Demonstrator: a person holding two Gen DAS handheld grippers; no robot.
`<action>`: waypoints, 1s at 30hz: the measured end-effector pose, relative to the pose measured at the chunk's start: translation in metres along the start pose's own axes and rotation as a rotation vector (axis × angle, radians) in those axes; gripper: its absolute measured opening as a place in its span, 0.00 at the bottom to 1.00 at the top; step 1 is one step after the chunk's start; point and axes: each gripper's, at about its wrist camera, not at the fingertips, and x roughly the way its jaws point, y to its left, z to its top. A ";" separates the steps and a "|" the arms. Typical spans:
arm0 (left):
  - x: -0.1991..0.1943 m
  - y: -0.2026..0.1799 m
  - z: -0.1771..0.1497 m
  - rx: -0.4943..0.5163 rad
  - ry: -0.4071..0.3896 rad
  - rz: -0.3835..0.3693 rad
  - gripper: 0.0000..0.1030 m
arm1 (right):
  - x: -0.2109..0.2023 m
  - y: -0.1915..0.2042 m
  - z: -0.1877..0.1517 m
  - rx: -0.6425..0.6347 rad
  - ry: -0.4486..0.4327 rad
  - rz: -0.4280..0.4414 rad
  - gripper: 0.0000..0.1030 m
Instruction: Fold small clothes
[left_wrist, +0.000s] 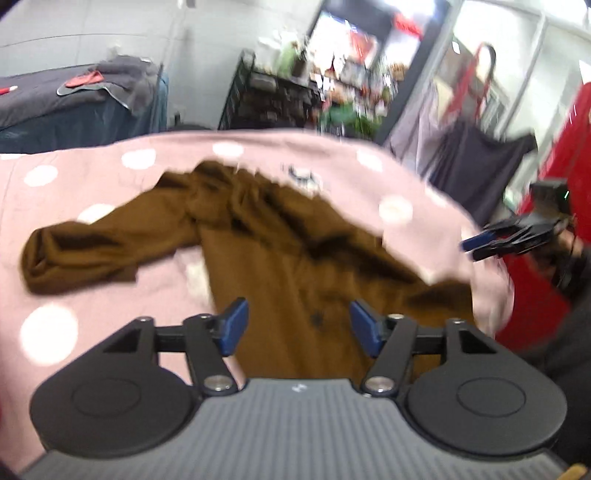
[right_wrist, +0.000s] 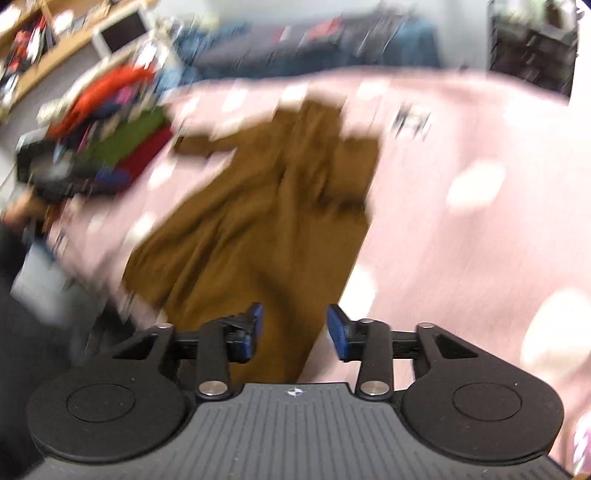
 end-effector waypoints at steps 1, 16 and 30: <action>0.008 -0.001 0.003 -0.022 -0.011 -0.008 0.65 | 0.009 -0.007 0.011 0.027 -0.044 -0.011 0.77; 0.096 -0.041 -0.014 -0.109 0.032 0.045 0.88 | 0.172 -0.053 0.088 0.158 -0.032 -0.049 0.03; 0.107 -0.041 -0.007 -0.113 0.049 0.100 0.90 | 0.106 -0.149 0.138 0.059 -0.172 -0.727 0.08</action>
